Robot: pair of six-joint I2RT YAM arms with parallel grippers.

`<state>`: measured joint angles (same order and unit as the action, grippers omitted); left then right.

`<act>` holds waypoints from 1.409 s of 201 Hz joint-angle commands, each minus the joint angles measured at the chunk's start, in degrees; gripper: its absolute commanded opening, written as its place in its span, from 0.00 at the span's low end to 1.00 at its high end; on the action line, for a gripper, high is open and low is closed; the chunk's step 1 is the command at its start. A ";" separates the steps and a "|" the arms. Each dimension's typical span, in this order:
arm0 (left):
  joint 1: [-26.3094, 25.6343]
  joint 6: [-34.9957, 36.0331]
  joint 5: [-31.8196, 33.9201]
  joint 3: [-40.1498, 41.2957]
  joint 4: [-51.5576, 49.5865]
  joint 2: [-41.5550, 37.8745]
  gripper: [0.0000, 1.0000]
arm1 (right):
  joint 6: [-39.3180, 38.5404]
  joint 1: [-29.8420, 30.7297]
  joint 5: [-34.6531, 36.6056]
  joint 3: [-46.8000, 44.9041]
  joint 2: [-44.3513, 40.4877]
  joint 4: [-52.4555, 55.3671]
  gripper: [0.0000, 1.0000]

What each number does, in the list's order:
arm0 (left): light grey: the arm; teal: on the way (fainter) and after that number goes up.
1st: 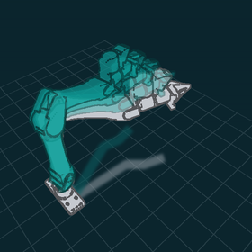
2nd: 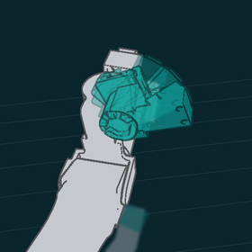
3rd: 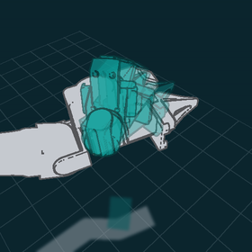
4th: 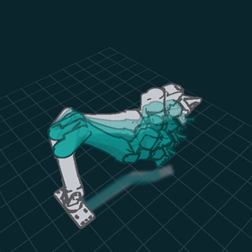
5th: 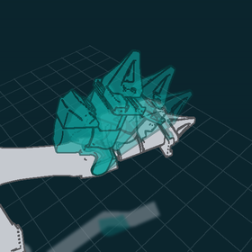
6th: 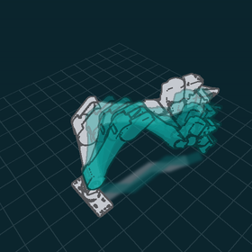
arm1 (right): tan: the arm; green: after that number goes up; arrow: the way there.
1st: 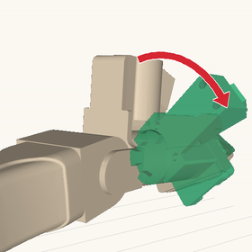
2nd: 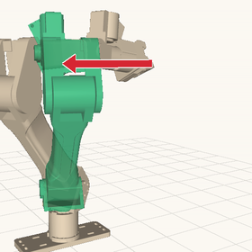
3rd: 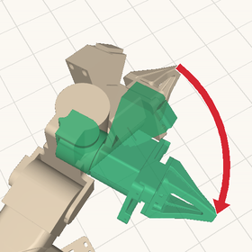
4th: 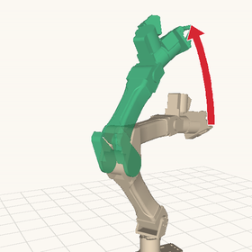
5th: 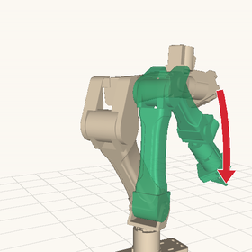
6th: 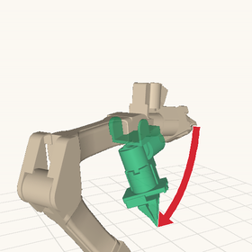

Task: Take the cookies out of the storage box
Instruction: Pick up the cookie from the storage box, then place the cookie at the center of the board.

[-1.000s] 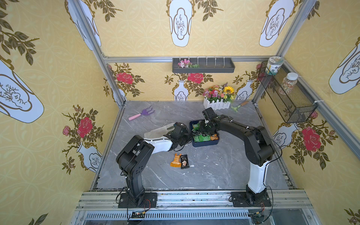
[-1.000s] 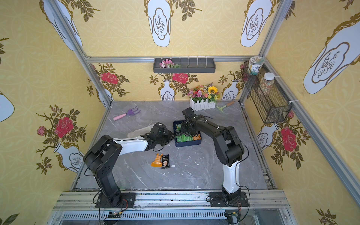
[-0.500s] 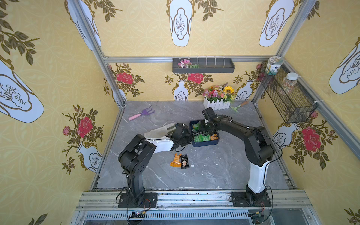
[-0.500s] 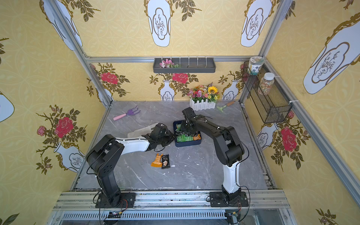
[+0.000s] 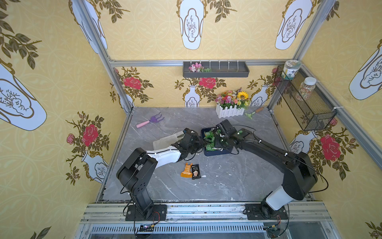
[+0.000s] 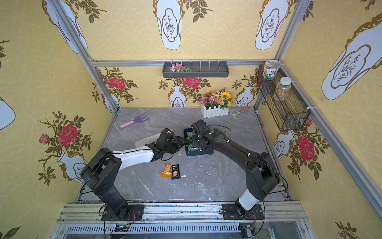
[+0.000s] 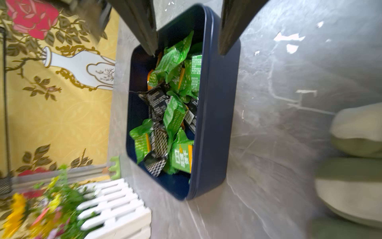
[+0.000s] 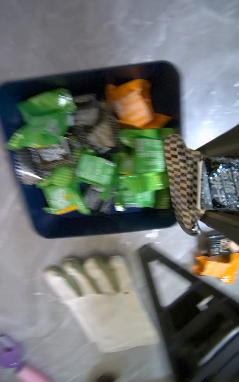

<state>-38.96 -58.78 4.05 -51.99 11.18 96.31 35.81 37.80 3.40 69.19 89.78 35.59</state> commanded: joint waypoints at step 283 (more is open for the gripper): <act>0.11 -4.45 5.47 8.87 2.73 -7.60 0.55 | 0.96 7.24 4.91 -3.97 -0.03 1.12 0.64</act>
<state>-38.92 -66.17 13.08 -41.76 11.75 86.98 41.47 49.41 7.60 66.24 91.20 34.65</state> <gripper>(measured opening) 0.534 0.645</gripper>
